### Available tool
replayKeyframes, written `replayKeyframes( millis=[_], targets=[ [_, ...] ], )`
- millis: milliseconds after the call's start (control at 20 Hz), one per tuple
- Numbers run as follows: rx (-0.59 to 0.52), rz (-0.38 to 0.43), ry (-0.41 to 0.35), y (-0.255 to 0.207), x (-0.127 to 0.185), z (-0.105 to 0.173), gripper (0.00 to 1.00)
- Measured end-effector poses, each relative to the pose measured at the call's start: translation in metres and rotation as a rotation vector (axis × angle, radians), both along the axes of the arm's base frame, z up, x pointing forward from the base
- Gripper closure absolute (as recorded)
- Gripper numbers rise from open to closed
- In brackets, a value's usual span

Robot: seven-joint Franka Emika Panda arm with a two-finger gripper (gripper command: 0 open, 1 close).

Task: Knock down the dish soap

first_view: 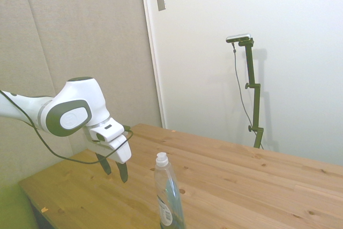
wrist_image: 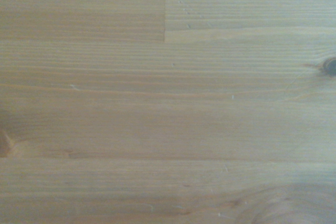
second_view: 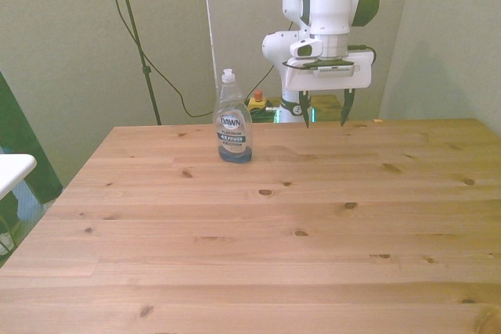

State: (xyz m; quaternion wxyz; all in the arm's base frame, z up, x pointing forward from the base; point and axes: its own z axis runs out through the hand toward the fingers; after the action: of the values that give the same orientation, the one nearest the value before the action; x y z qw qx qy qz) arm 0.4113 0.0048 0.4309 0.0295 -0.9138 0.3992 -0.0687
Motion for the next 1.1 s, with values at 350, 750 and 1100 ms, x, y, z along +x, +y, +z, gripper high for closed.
replayKeyframes(
  millis=[350,750,1100],
  targets=[
    [-0.007,0.003,-0.005,0.000,-0.007,0.003,1.00],
    [-0.060,-0.085,-0.042,-0.056,-0.041,0.040,1.00],
    [-0.097,-0.162,-0.058,-0.142,-0.072,0.059,1.00]
  ],
)
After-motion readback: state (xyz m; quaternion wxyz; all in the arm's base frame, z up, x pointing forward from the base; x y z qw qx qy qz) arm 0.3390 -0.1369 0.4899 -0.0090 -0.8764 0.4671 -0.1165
